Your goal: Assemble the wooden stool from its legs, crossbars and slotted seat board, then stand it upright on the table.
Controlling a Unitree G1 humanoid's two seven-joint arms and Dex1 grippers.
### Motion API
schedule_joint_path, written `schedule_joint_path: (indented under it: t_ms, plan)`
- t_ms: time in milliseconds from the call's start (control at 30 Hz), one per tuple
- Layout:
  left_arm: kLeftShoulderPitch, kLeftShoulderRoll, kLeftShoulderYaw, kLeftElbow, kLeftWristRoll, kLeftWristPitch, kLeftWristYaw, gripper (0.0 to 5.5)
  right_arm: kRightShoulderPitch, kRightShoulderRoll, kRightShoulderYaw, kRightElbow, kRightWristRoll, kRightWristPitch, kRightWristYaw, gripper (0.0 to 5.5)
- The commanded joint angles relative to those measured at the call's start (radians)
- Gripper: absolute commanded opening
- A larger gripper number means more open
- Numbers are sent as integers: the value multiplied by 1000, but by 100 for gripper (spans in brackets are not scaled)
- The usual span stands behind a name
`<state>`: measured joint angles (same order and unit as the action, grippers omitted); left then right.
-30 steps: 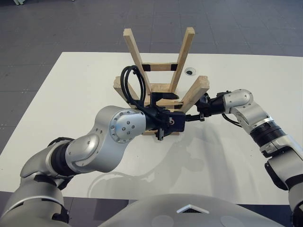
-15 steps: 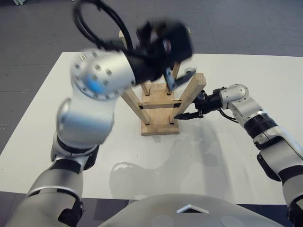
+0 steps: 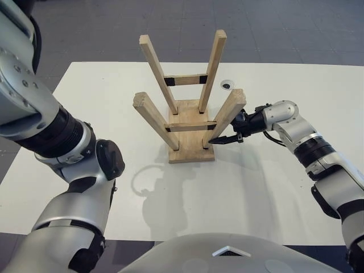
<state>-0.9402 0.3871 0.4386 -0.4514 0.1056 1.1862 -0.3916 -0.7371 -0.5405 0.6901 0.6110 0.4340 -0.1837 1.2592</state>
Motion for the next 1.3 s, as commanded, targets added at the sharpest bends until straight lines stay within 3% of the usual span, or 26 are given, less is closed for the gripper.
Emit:
schedule_joint_path:
  t_ms: [33, 167, 500, 767, 933, 1000, 1100, 1300]
  plan:
    - [210, -12, 61, 71, 50, -3, 128, 473, 252, -67, 455, 59, -546, 335, 69, 204]
    - [307, -43, 23, 67, 32, -13, 146, 473, 264, -10, 474, 191, -542, 343, 53, 204]
    - [662, -191, -152, 17, 4, -66, 185, 473, 246, -144, 350, -204, -404, 443, -25, 204]
    - [773, -269, -290, -72, -27, -53, 182, 473, 285, -141, 372, -205, -390, 491, -71, 204]
    - [1097, -216, -215, -103, -11, -182, 161, 473, 329, -147, 345, -219, -351, 530, -124, 204]
    - [1164, -234, -126, -49, -36, -238, 165, 473, 362, -147, 346, -225, -340, 541, -147, 204]
    - [1088, -319, 38, -77, -217, -173, 108, 473, 382, -142, 344, -216, -333, 546, -170, 204]
    - [982, -274, 128, -132, -527, -112, -48, 473, 386, -135, 341, -218, -326, 554, -190, 204]
